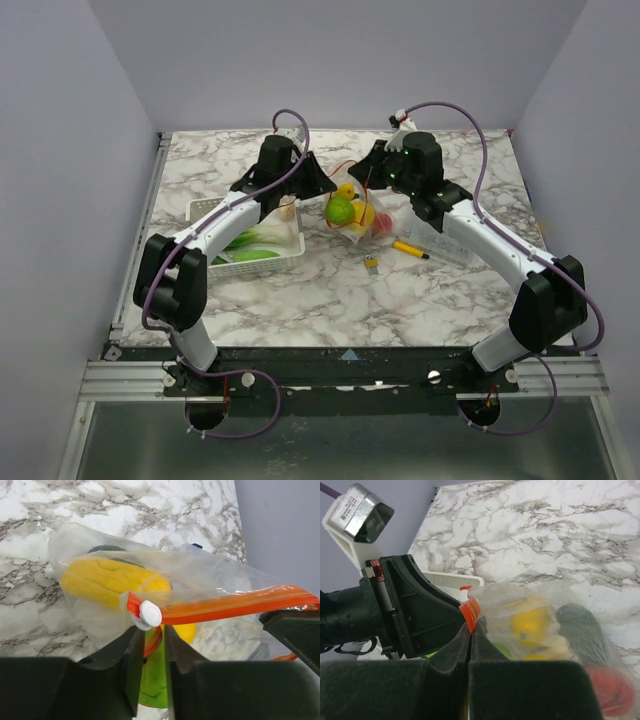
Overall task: Place the food in the zip-top bag and seal the zipper
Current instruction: Adjust the zipper food storage bag at the center of the board, then pick up the fake vegetable from the bin.
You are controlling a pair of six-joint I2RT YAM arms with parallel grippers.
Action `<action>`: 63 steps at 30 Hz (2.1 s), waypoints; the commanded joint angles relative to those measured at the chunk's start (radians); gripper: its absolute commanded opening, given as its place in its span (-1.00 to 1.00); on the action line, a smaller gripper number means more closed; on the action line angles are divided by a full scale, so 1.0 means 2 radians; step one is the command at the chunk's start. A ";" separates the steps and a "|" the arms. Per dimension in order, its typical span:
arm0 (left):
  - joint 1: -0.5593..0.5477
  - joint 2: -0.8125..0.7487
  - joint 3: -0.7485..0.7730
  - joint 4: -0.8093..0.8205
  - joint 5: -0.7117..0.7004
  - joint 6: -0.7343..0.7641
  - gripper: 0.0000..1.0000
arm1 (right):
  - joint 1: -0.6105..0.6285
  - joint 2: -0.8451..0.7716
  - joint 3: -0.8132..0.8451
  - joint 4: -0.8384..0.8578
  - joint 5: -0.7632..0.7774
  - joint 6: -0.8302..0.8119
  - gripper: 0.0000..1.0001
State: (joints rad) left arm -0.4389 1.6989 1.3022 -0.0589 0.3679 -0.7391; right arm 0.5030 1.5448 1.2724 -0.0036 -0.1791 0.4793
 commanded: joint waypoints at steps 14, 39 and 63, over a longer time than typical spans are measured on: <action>0.030 0.021 0.234 -0.377 0.136 0.163 -1.00 | -0.063 0.124 0.220 -0.192 0.019 0.006 -0.99; 0.081 -0.190 -0.064 -0.267 -0.072 0.171 0.11 | -0.068 0.064 0.141 -0.105 -0.028 -0.003 -0.99; 0.111 -0.005 0.012 -0.424 -0.165 0.174 0.16 | -0.068 0.025 0.090 -0.071 -0.049 0.002 -0.99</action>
State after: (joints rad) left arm -0.2634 1.7157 1.3186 -0.8318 0.0368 -0.1131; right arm 0.3672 1.6516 1.4677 -0.2058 -0.2520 0.4728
